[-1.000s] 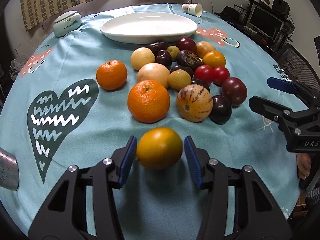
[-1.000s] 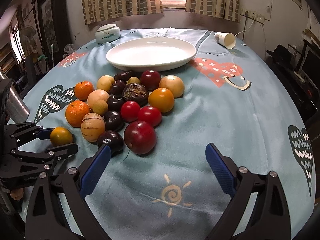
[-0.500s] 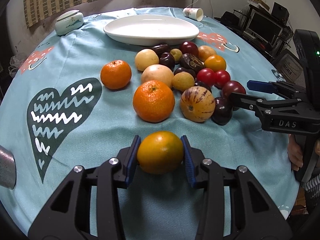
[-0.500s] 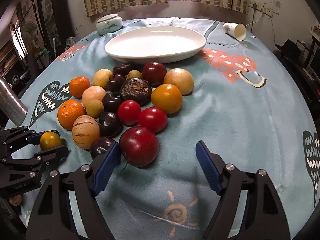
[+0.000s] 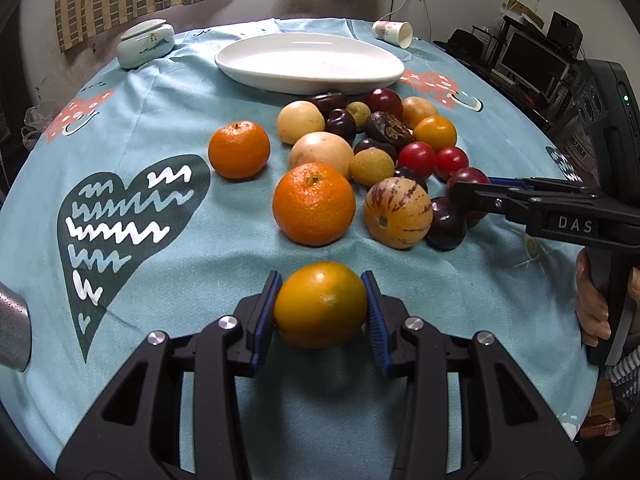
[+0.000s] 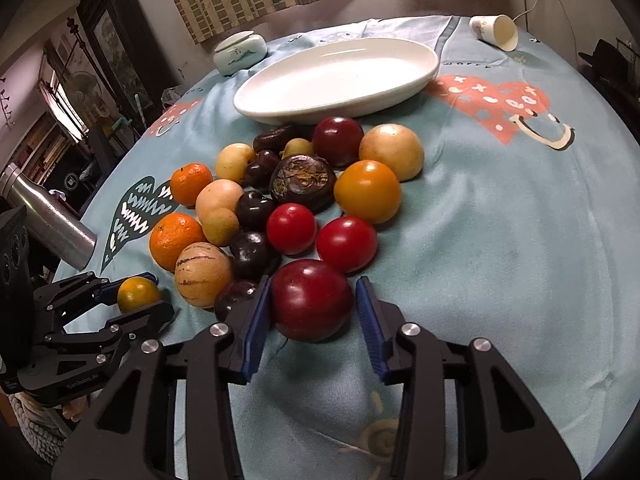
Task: Organize fruits
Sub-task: 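Grasp the large red apple with the right tool while the left tool holds the yellow citrus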
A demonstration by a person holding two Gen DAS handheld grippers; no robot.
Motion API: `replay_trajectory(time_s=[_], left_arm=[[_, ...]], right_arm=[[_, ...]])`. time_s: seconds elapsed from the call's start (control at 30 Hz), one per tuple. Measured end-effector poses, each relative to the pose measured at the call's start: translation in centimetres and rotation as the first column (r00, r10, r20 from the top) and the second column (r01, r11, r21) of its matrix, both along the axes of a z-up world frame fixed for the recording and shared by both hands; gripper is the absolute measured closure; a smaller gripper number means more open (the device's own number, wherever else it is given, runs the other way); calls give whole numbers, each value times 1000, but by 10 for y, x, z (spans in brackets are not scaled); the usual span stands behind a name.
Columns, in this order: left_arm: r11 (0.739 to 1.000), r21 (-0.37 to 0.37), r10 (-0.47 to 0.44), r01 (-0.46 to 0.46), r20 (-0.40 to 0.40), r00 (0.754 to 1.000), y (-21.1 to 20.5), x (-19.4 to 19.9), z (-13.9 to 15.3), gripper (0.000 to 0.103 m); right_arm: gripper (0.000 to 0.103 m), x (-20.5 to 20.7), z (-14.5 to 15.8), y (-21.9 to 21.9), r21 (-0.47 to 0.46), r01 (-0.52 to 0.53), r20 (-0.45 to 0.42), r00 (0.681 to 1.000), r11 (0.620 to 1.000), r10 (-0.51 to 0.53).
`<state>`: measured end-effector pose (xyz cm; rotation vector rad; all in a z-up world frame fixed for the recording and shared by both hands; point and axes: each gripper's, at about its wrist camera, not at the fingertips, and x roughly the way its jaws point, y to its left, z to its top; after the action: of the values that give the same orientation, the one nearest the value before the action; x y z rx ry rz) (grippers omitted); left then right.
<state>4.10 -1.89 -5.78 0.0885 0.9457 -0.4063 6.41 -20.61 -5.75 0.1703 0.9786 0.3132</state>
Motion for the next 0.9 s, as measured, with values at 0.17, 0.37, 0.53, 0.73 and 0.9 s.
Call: replay_trajectory(time_s=[0.17,0.37,0.53,0.73,0.9], left_arm=[[1000,10,1,-1,3,1000,-2,0,-1,62],[1000,-4,4,-4,1,1000,0,1,0,62],[1000,-14,22,-22,-1,1000,5,0,0,62],[999,-22,44,-44,-2,999,11,1,1,62],[999,-29,44,-44,16,999,15,-2,10,62]], right_arm=[[56,3,-1,-2,27,11,-18,1000,1000,-10],[55,5,-2,-3,41,11,-24,1000,999,-10],[63,-1,-2,-7,63,13,-14,1000,998,-12],[63,-7,0,-3,27,11,13,1000,1000,-11],[63,-14,6,-8,36,29,36,999,999,-30]])
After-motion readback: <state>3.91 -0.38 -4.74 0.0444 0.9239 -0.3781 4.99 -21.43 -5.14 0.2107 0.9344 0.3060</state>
